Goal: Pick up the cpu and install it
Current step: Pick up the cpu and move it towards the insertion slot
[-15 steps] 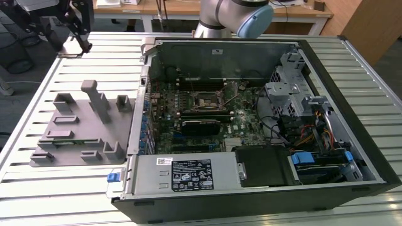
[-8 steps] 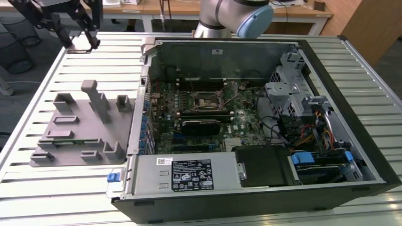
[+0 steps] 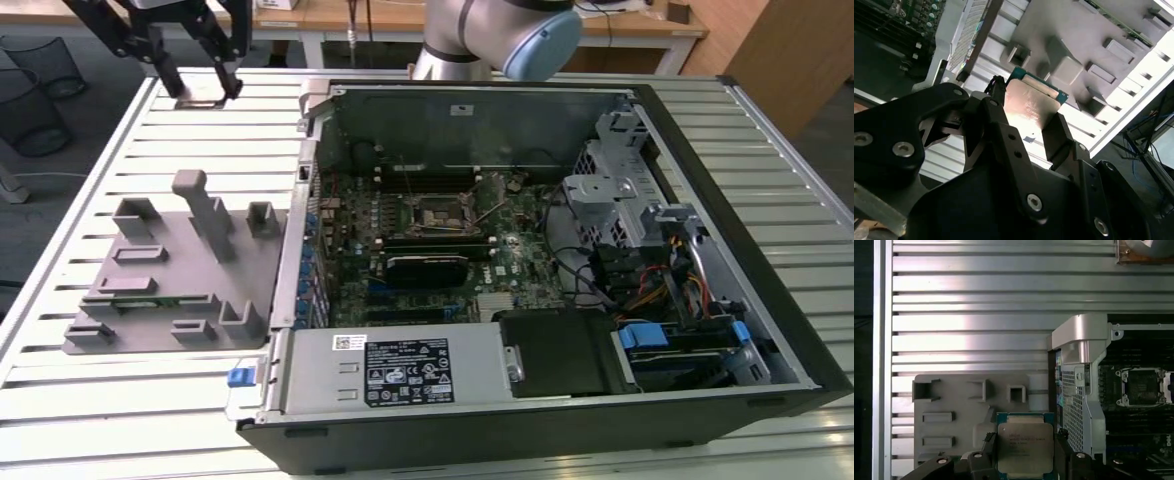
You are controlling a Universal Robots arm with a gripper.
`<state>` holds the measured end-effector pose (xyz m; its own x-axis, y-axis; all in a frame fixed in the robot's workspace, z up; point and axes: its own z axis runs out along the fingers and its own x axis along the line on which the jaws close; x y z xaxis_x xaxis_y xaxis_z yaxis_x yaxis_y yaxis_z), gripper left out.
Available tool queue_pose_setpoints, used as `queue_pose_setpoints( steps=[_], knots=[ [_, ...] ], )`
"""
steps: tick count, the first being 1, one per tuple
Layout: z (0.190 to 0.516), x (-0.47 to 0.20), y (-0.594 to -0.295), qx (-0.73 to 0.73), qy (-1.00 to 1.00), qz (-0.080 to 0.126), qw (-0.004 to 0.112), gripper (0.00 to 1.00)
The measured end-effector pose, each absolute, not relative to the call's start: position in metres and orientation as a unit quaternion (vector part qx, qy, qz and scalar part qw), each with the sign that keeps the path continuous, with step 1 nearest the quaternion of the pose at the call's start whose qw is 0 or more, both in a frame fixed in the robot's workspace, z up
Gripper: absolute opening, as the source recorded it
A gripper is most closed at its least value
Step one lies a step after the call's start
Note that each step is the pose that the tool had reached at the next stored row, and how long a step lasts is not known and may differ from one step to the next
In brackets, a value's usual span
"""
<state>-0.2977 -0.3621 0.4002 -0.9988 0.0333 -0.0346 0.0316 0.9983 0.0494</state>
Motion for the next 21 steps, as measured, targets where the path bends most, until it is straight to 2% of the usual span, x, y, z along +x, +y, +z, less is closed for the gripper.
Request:
queue_pose_setpoints(
  steps=[21],
  knots=[
    [0.4, -0.238, -0.36, 0.016, 0.999, 0.024, 0.018, 0.54]
  ],
)
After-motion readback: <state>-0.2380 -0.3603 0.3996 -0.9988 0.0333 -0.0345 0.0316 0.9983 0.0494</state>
